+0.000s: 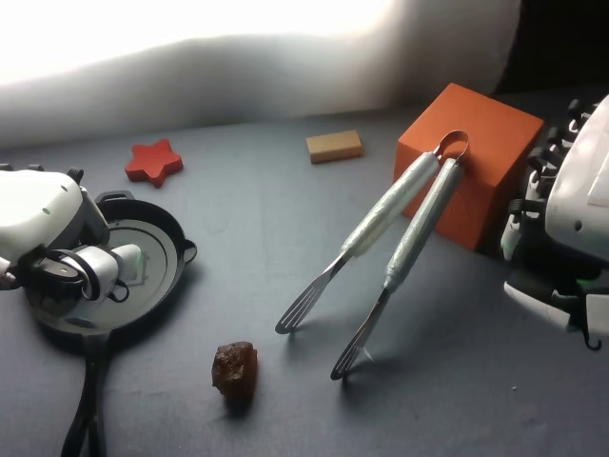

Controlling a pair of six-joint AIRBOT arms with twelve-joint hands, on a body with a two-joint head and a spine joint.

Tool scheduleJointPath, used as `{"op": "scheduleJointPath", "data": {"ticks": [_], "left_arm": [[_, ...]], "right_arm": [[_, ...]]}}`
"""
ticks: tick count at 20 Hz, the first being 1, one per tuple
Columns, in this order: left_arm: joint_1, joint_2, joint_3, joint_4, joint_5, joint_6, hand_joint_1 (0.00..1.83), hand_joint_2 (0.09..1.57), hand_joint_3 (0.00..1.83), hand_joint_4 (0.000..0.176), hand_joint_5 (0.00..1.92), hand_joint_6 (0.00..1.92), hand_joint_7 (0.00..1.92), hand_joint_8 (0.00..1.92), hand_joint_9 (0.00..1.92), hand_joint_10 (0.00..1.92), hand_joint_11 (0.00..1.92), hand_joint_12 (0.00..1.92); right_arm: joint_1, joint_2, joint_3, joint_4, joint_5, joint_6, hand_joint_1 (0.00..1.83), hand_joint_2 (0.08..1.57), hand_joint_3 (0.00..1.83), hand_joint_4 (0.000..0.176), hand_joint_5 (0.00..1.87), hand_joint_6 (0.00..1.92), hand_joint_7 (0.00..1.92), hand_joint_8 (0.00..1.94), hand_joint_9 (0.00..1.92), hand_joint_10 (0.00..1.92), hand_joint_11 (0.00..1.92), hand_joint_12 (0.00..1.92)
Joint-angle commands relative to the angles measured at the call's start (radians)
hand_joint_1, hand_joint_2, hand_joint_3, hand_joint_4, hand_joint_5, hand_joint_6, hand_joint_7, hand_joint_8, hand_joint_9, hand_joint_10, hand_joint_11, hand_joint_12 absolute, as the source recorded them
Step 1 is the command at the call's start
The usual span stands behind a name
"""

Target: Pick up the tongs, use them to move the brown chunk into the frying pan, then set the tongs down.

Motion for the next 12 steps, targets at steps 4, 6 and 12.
{"op": "scheduleJointPath", "data": {"ticks": [4, 6, 12], "left_arm": [[-0.004, 0.004, -0.003, 0.054, -0.069, 0.011, 0.09, 1.3, 0.0, 0.0, 0.07, 0.01, 0.12, 0.0, 0.11, 0.01, 0.0, 0.47], [-0.001, 0.004, -0.001, 0.054, -0.069, 0.015, 0.12, 1.3, 0.0, 0.0, 0.07, 0.0, 0.12, 0.0, 0.12, 0.01, 0.0, 0.44], [0.013, 0.004, 0.012, 0.024, -0.069, 0.018, 0.07, 1.29, 0.0, 0.004, 0.06, 0.0, 0.11, 0.0, 0.12, 0.0, 0.0, 0.38]], "right_arm": [[0.011, 0.004, -0.007, 0.01, 0.093, -0.007, 0.21, 1.16, 0.04, 0.0, 0.11, 0.19, 0.21, 0.0, 0.07, 0.25, 0.0, 0.64], [0.014, -0.003, -0.006, 0.01, 0.092, -0.02, 0.23, 1.16, 0.02, 0.0, 0.12, 0.16, 0.2, 0.0, 0.08, 0.23, 0.0, 0.63], [0.078, -0.128, 0.077, 0.01, -0.074, -0.048, 0.28, 1.15, 0.0, 0.0, 0.12, 0.14, 0.19, 0.0, 0.07, 0.21, 0.0, 0.6]]}}
